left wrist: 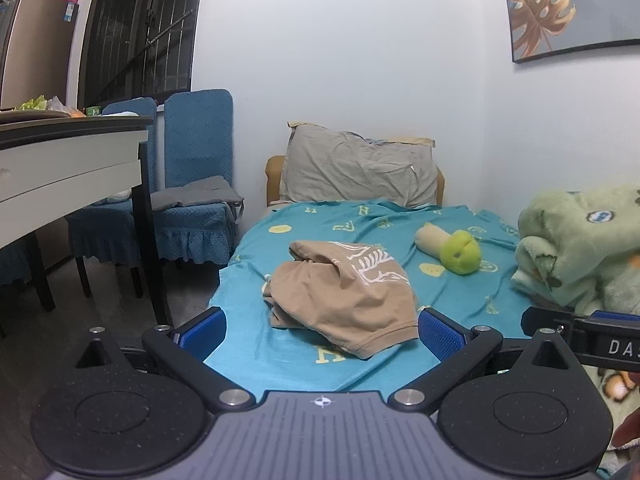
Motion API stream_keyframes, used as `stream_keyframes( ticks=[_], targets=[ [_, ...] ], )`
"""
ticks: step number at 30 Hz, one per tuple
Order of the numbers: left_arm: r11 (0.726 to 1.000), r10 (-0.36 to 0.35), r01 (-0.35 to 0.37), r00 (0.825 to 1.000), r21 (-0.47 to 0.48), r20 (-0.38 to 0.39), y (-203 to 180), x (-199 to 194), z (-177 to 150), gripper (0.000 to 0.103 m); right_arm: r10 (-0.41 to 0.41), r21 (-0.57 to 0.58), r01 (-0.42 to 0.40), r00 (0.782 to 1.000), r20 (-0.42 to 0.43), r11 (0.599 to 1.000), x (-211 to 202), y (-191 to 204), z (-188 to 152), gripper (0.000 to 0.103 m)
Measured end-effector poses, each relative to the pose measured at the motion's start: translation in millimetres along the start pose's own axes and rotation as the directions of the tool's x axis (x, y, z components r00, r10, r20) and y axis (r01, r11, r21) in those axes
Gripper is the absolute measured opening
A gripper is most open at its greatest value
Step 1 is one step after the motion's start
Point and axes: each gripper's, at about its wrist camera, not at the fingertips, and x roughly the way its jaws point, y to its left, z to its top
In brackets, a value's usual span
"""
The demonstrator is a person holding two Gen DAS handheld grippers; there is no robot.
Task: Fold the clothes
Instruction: 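Move both grippers toward the crumpled tan T-shirt on the bed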
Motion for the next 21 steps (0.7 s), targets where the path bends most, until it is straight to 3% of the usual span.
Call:
stream_keyframes(
  ticks=[8,21],
  targets=[
    [1.000,0.005,-0.005,1.000,0.005,-0.022,-1,6,4,0.103,-0.022,-0.035,0.021,1.000,-0.020,0.999,1,4,1,0.103],
    [1.000,-0.006,0.006,1.000,-0.001,0.025,1,-5,0,0.103,-0.023,-0.027,0.023,1.000,-0.001,0.999,-2,3,1,0.103]
  ],
)
